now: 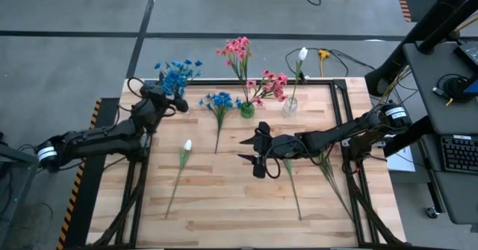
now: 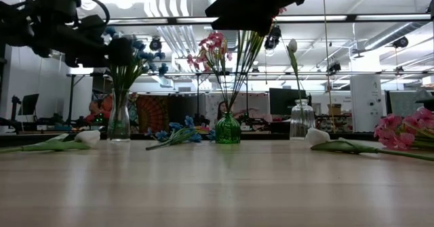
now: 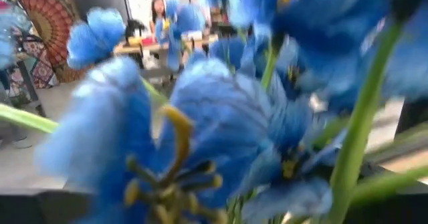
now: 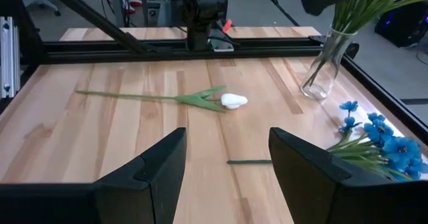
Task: Sort flowers into vase by color
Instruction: Put the bottom blue flowers into the left transparent vase
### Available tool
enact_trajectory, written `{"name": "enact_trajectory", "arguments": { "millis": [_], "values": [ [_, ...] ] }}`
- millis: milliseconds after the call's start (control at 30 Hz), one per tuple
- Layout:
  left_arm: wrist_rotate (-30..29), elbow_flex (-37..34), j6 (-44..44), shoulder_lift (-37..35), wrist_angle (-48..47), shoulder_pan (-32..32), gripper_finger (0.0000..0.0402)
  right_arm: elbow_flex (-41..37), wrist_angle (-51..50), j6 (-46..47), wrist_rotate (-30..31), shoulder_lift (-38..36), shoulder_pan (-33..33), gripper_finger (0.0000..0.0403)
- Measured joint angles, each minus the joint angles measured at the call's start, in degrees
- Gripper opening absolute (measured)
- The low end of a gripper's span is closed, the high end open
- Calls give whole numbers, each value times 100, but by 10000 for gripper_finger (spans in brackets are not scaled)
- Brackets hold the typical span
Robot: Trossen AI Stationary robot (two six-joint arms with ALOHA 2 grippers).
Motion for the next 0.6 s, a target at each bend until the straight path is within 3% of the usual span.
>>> {"name": "enact_trajectory", "arguments": {
  "millis": [333,600],
  "values": [
    [5,1183,-1073,-629,-4059,0,303,2,11,7,0,-26,-13,206],
    [231,1732,-1750,-626,-5474,0,303,4,11,4,0,-26,-20,206]
  ]
}}
